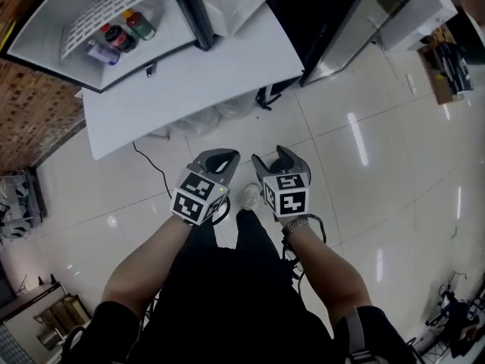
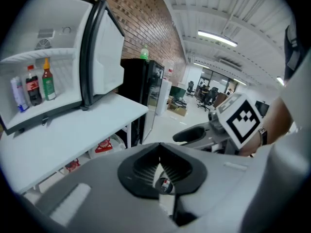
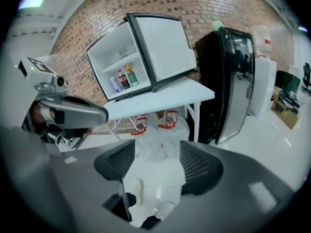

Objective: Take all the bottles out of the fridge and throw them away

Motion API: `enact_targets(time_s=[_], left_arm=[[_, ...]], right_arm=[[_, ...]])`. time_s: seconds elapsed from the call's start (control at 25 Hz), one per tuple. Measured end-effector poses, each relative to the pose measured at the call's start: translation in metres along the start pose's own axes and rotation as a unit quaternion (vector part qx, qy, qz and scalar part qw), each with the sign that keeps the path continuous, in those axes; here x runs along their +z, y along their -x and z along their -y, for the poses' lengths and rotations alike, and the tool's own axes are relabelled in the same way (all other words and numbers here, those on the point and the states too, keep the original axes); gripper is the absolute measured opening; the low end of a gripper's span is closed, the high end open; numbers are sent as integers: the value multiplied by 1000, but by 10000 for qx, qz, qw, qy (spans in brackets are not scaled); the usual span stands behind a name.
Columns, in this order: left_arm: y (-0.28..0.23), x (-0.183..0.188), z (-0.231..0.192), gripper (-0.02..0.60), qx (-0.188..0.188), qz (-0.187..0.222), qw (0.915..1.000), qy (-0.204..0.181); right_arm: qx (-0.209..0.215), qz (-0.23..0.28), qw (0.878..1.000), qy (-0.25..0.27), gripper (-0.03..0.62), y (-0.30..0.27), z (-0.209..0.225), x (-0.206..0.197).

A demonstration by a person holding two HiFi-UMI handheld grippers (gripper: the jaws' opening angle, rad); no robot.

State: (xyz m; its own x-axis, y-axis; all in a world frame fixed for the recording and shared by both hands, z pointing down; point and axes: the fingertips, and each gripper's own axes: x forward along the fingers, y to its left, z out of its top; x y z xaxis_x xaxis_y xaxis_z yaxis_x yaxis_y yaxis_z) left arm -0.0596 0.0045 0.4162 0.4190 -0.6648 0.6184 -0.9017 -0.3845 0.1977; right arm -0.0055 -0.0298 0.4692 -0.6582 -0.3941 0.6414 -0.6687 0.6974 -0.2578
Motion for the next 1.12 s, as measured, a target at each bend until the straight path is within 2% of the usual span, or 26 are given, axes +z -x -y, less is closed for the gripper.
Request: enact_targets(time_s=[0.2, 0.48, 0.84, 1.12], left_arm=[[53, 15, -50, 3, 472, 446, 9976, 259], [130, 26, -115, 3, 1137, 977, 9873, 530], [204, 25, -202, 3, 1750, 1279, 9734, 738], [233, 18, -253, 3, 1978, 1394, 9667, 832]], right_arm=[[495, 543, 9949, 692, 291, -2, -70, 85], [982, 1004, 9773, 1584, 291, -32, -165, 188], [1275, 1032, 9629, 2143, 291, -105, -255, 251], [1099, 977, 9634, 2243, 291, -165, -280, 288]])
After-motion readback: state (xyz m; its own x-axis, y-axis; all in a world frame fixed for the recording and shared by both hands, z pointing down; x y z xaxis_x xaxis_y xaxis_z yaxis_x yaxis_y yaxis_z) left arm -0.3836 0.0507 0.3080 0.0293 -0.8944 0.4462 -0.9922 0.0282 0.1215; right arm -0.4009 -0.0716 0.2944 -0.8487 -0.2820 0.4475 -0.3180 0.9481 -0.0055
